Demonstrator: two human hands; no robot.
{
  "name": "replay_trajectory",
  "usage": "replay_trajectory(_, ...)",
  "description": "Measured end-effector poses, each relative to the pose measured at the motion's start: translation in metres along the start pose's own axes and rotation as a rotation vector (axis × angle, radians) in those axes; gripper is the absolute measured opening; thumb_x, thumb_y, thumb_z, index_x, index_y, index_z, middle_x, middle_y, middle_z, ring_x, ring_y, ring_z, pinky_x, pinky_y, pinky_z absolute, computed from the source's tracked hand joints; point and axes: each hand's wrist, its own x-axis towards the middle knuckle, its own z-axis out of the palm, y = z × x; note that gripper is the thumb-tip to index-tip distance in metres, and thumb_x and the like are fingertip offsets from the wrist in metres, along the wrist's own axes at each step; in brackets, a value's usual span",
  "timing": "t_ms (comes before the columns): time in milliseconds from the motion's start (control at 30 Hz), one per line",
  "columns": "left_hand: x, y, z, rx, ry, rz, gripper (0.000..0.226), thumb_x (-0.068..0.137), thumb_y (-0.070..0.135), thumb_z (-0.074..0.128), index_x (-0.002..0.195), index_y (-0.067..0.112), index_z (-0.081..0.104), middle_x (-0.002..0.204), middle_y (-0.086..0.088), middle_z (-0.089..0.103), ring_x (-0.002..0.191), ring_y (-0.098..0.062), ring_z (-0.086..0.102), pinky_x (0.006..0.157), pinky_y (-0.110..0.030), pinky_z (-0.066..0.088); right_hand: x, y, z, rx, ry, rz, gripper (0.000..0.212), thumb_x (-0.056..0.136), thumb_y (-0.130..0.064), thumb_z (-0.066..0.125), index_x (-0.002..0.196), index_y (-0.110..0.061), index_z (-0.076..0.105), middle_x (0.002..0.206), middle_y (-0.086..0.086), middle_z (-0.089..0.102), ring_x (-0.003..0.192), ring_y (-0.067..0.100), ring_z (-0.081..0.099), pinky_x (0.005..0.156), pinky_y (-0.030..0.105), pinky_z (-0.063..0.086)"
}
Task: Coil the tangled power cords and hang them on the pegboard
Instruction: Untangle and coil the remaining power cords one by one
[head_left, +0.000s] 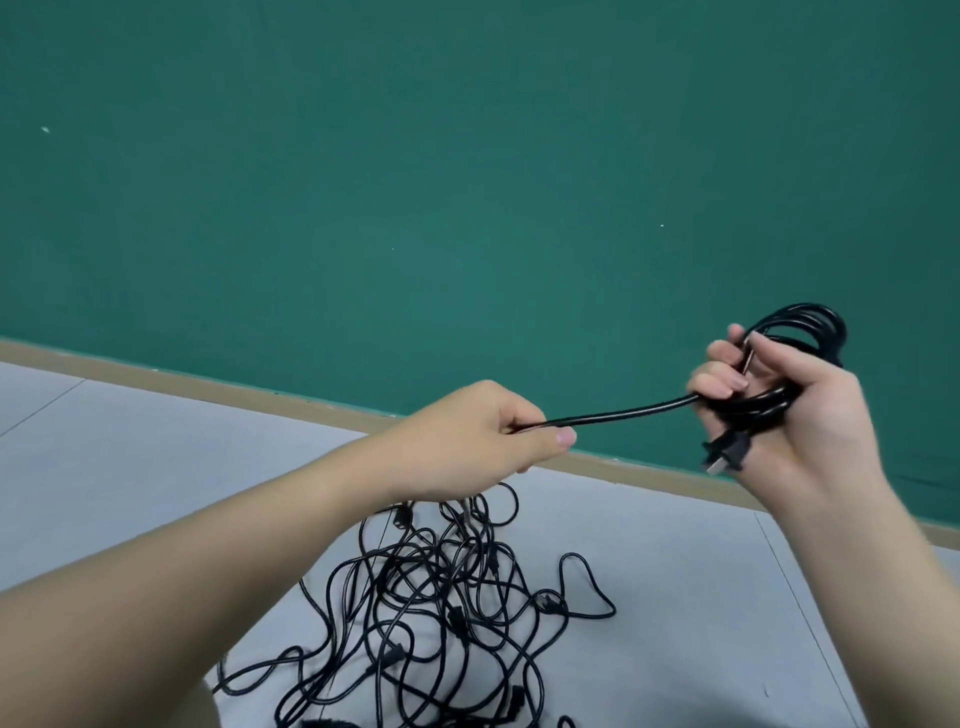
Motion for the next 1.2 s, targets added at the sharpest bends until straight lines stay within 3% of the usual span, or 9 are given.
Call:
replay_trajectory(200,-0.013,0.023,-0.004,-0.094,-0.032,0.212,0.049,0.103,0.043,0.056,0.064,0.015,0.05,0.056,0.003,0.029,0.052,-0.019,0.025,0.049,-0.029,0.023,-0.004,0.008,0.002,-0.158,-0.077,-0.097,0.015,0.094,-0.02,0.062,0.102,-0.01,0.054,0.079,0.002,0.054,0.059,0.011,0.035,0.053,0.019,0.034)
replay_trajectory(300,-0.009,0.031,-0.001,-0.204,0.047,0.283,0.05,0.106,0.034,0.053,0.068,0.006,0.039,0.058,0.006,0.024,0.051,-0.013,0.021,0.048,-0.027,0.022,-0.011,0.012,0.009,-0.225,-0.161,-0.085,0.024,0.092,-0.035,0.066,0.1,-0.013,0.058,0.08,-0.001,0.051,0.061,0.009,0.033,0.052,0.017,0.035)
replay_trajectory(367,-0.005,0.035,-0.001,-0.299,0.097,0.298,0.049,0.108,0.032,0.051,0.065,0.015,0.037,0.06,0.007,0.021,0.052,-0.013,0.018,0.049,-0.029,0.019,-0.017,0.024,0.014,-0.352,-0.213,-0.071,0.045,0.079,-0.049,0.079,0.102,-0.016,0.06,0.08,-0.001,0.051,0.06,0.008,0.037,0.054,0.016,0.037)
replay_trajectory(467,0.0,0.04,-0.002,-0.339,0.129,0.298,0.048,0.108,0.028,0.05,0.061,0.028,0.059,0.05,0.014,0.034,0.044,-0.004,0.029,0.045,-0.019,0.028,-0.025,0.048,0.022,-0.499,-0.371,-0.019,0.083,0.053,-0.061,0.095,0.107,-0.01,0.058,0.076,-0.001,0.05,0.06,0.009,0.044,0.053,0.019,0.04)
replay_trajectory(600,0.002,0.036,-0.004,-0.364,0.138,0.242,0.042,0.105,0.031,0.058,0.067,0.014,0.061,0.054,0.01,0.054,0.049,-0.007,0.047,0.049,-0.011,0.038,-0.031,0.063,0.031,-0.576,-0.547,0.102,0.052,0.059,-0.049,0.097,0.091,-0.017,0.073,0.075,0.0,0.048,0.066,0.012,0.041,0.053,0.021,0.037)
replay_trajectory(700,0.007,0.024,-0.01,-0.274,0.248,0.166,0.055,0.096,0.047,0.067,0.064,0.005,0.056,0.053,0.004,0.04,0.05,-0.013,0.036,0.051,-0.023,0.034,-0.029,0.06,0.032,-0.676,-0.582,0.183,0.028,0.075,-0.02,0.084,0.096,-0.01,0.068,0.08,0.01,0.047,0.066,0.019,0.04,0.054,0.026,0.041)
replay_trajectory(800,0.005,0.015,-0.017,-0.208,0.342,0.119,0.064,0.082,0.051,0.081,0.058,0.006,0.042,0.048,0.008,0.029,0.053,-0.014,0.024,0.05,-0.029,0.022,-0.028,0.06,0.033,-0.724,-0.579,0.296,0.032,0.077,0.001,0.058,0.108,0.004,0.062,0.084,0.018,0.049,0.064,0.022,0.042,0.052,0.03,0.042)
replay_trajectory(967,0.002,0.002,-0.027,-0.226,0.356,0.099,0.067,0.079,0.053,0.082,0.061,0.004,0.039,0.052,-0.001,0.03,0.055,-0.02,0.023,0.048,-0.029,0.02,-0.027,0.063,0.033,-0.562,-0.627,0.401,0.036,0.076,0.003,0.049,0.108,0.004,0.066,0.084,0.02,0.055,0.062,0.021,0.047,0.05,0.03,0.043)
replay_trajectory(1200,0.001,-0.014,-0.033,-0.247,0.292,0.078,0.047,0.103,0.047,0.055,0.068,0.017,0.059,0.058,0.0,0.033,0.054,-0.02,0.025,0.055,-0.031,0.025,-0.02,0.046,0.037,-0.315,-0.408,0.129,0.032,0.094,-0.018,0.045,0.113,0.001,0.062,0.089,0.014,0.066,0.061,0.015,0.047,0.048,0.022,0.041)
